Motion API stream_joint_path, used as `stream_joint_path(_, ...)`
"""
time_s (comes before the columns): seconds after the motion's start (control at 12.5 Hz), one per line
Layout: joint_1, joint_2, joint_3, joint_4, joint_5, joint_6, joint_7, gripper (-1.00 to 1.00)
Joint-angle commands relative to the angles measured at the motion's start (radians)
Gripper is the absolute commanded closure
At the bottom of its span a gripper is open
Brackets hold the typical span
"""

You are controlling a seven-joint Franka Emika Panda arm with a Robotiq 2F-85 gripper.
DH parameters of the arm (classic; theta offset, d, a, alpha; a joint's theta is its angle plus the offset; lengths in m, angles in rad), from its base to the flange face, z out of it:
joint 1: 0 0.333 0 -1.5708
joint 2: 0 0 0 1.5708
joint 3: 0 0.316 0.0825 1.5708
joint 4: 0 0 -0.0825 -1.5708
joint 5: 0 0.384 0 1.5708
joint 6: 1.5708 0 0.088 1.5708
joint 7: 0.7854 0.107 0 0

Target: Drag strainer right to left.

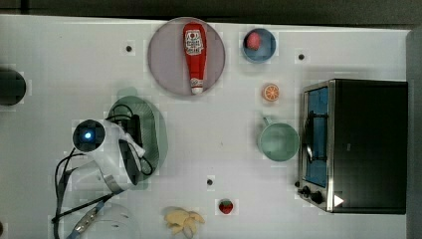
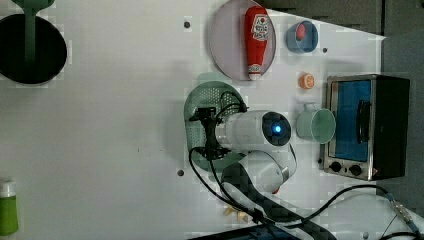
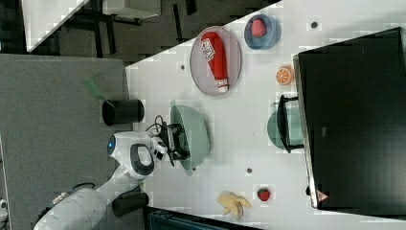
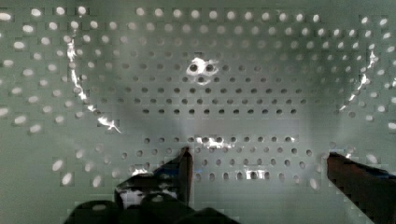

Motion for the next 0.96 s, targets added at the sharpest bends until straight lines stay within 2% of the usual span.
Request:
stream_joint_path(0.08, 0.041, -0.01, 0.007, 0.074, 0.019, -0.069, 0.084, -1.0)
stream_joint_path(0.72, 0.119, 0.081, 0.036, 0.252, 0.218, -0.099, 0.114, -1.0)
stream_joint_path(0.96, 0.156, 0.114, 0.035, 0.308, 0.225, -0.101, 0.118, -1.0)
